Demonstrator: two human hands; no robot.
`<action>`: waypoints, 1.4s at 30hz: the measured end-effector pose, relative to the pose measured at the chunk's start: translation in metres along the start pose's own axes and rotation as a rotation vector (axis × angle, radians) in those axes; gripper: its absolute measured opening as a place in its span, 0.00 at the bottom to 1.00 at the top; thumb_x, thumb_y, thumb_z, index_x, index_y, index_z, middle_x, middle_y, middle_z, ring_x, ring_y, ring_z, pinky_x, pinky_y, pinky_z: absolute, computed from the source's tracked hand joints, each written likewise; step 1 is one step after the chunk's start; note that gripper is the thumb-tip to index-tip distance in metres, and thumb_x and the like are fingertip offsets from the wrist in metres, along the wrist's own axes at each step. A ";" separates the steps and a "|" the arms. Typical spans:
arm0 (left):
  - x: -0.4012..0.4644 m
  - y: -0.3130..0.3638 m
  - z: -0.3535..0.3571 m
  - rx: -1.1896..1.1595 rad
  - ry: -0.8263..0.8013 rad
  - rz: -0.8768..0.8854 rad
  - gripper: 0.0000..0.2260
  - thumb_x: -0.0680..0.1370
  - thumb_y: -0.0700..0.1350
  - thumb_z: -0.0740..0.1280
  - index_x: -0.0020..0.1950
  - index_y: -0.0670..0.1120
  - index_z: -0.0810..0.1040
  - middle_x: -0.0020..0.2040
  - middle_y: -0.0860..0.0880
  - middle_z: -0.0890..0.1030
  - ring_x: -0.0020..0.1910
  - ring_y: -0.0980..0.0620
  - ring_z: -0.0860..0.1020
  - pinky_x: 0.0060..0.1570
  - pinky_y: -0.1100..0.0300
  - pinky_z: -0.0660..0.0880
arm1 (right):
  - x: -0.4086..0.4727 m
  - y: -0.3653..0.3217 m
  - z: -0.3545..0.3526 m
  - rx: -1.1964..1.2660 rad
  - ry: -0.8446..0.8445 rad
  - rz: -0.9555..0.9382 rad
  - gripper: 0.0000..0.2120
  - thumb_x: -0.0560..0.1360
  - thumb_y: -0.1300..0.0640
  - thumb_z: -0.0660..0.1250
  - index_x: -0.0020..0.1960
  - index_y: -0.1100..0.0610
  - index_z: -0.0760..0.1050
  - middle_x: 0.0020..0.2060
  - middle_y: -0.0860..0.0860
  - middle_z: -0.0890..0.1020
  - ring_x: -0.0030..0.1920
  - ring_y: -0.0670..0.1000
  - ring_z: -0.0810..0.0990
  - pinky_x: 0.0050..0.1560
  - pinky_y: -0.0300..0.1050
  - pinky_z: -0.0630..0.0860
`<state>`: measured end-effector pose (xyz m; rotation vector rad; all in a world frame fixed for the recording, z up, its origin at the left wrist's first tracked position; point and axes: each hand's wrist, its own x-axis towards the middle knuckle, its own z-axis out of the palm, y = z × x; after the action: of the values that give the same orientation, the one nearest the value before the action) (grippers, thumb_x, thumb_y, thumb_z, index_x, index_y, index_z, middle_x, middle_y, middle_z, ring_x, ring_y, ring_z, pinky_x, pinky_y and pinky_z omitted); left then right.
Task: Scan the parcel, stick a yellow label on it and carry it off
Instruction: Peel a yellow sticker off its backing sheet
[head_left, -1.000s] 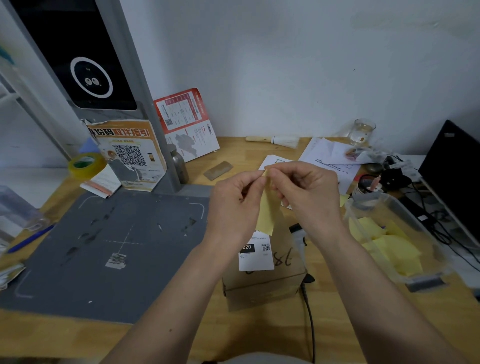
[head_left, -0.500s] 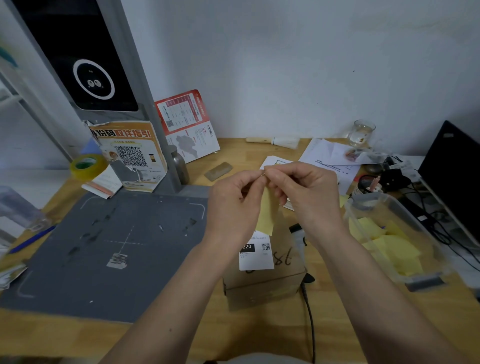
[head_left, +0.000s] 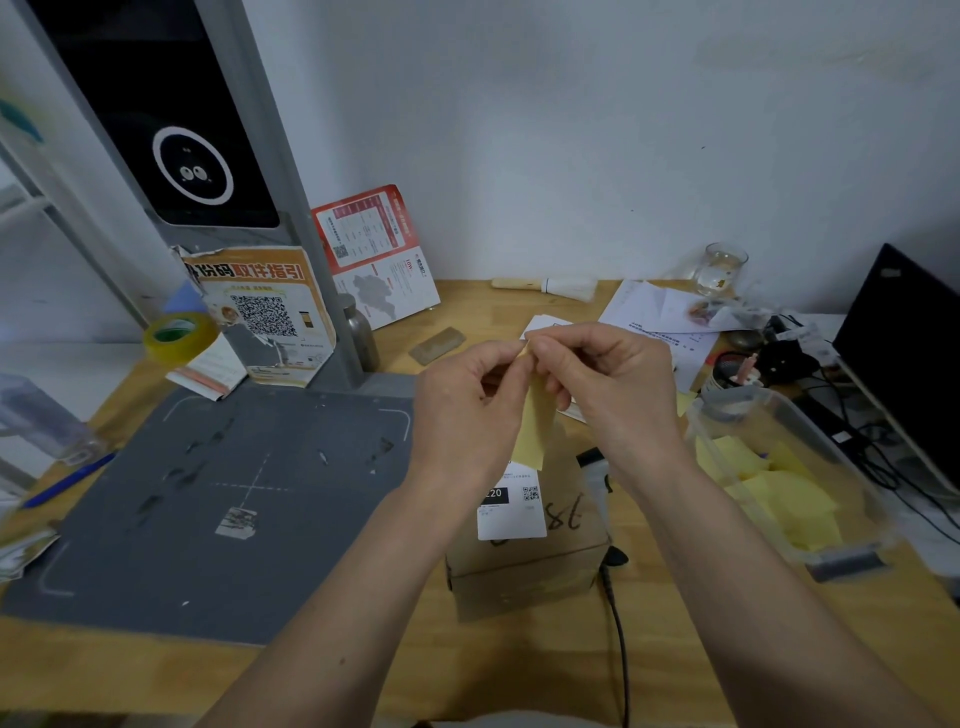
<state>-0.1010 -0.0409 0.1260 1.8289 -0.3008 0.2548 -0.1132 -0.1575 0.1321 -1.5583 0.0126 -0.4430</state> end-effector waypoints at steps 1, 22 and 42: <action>0.000 0.000 0.000 0.008 0.000 0.014 0.06 0.77 0.43 0.67 0.47 0.47 0.85 0.39 0.49 0.85 0.40 0.48 0.81 0.42 0.53 0.78 | 0.000 0.000 0.000 0.012 0.001 0.001 0.02 0.70 0.64 0.72 0.41 0.58 0.83 0.26 0.46 0.80 0.28 0.45 0.73 0.29 0.38 0.73; 0.002 0.003 0.003 -0.047 -0.025 -0.073 0.06 0.76 0.42 0.68 0.46 0.51 0.84 0.39 0.56 0.84 0.42 0.53 0.81 0.40 0.66 0.76 | 0.003 0.007 -0.001 -0.015 -0.004 -0.034 0.05 0.72 0.64 0.71 0.40 0.55 0.83 0.25 0.42 0.80 0.27 0.41 0.72 0.29 0.35 0.70; 0.009 -0.021 -0.004 -0.223 -0.089 -0.156 0.14 0.78 0.37 0.64 0.45 0.56 0.81 0.34 0.65 0.82 0.39 0.72 0.78 0.40 0.79 0.69 | -0.005 0.049 0.024 -0.417 0.196 -0.347 0.09 0.71 0.64 0.70 0.50 0.58 0.83 0.41 0.51 0.77 0.42 0.41 0.75 0.41 0.30 0.72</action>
<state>-0.0861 -0.0318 0.1111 1.6352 -0.2364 0.0293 -0.0980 -0.1354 0.0846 -1.9287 -0.0161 -0.9111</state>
